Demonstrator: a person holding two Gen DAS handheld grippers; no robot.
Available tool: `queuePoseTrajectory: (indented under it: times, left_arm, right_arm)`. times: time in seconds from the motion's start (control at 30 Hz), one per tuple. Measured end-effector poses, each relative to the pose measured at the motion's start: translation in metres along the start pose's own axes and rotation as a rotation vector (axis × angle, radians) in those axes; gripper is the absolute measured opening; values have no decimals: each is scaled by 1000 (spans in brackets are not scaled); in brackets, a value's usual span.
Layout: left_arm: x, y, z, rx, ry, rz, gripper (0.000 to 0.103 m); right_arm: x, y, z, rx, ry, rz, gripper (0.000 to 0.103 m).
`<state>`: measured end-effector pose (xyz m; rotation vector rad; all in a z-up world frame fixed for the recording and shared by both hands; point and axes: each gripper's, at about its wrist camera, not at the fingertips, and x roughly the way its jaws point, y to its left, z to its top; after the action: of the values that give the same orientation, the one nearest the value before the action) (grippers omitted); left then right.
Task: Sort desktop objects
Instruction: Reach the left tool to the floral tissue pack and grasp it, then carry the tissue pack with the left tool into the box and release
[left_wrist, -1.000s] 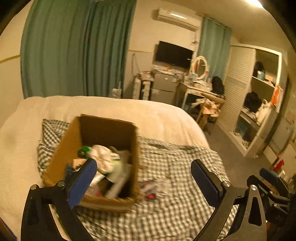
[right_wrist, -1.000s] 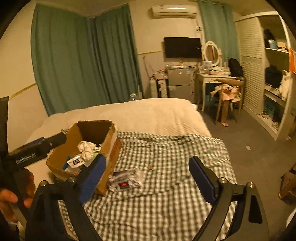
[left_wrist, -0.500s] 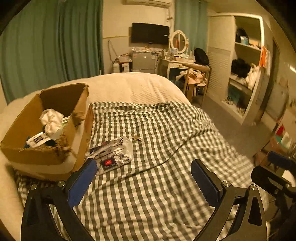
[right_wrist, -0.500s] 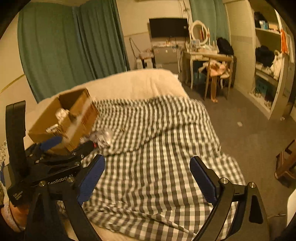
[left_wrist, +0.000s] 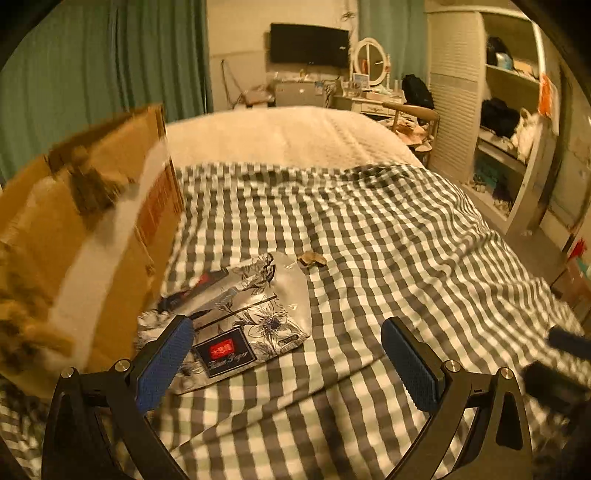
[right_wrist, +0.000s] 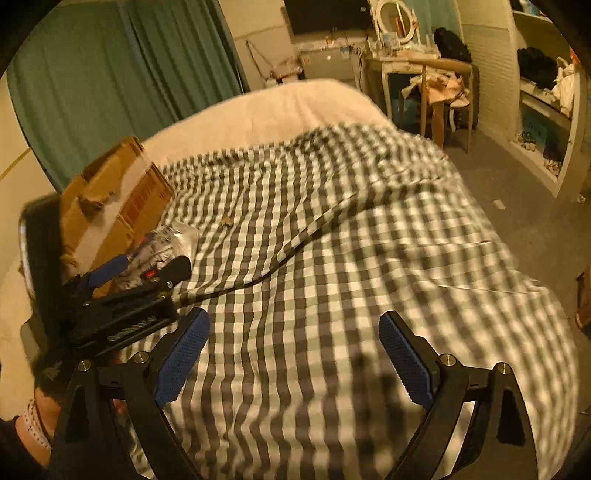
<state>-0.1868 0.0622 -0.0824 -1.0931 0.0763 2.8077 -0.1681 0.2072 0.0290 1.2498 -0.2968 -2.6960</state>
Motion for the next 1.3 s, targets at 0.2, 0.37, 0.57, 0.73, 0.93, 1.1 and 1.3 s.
queuePoseTrajectory:
  times: [0.2, 0.37, 0.57, 0.73, 0.93, 1.1, 1.3]
  left_arm:
    - [16, -1, 5, 23, -40, 26, 103]
    - [29, -4, 12, 88, -60, 100, 103]
    - [16, 7, 25, 9, -120, 35, 103]
    - [39, -1, 22, 121, -23, 140, 103]
    - [71, 5, 14, 131, 125, 172, 87]
    - [69, 30, 19, -10, 133, 118, 50]
    - [54, 37, 24, -84, 83, 14, 28]
  right_arm:
    - [40, 0, 11, 37, 20, 30, 93]
    - [52, -4, 5, 78, 31, 58, 93]
    - [47, -8, 2, 97, 16, 70, 93]
    - [42, -9, -1, 96, 5, 68, 93]
    - [46, -8, -1, 96, 9, 65, 93]
    - [46, -5, -2, 85, 14, 46, 93]
    - [39, -2, -4, 99, 16, 23, 93]
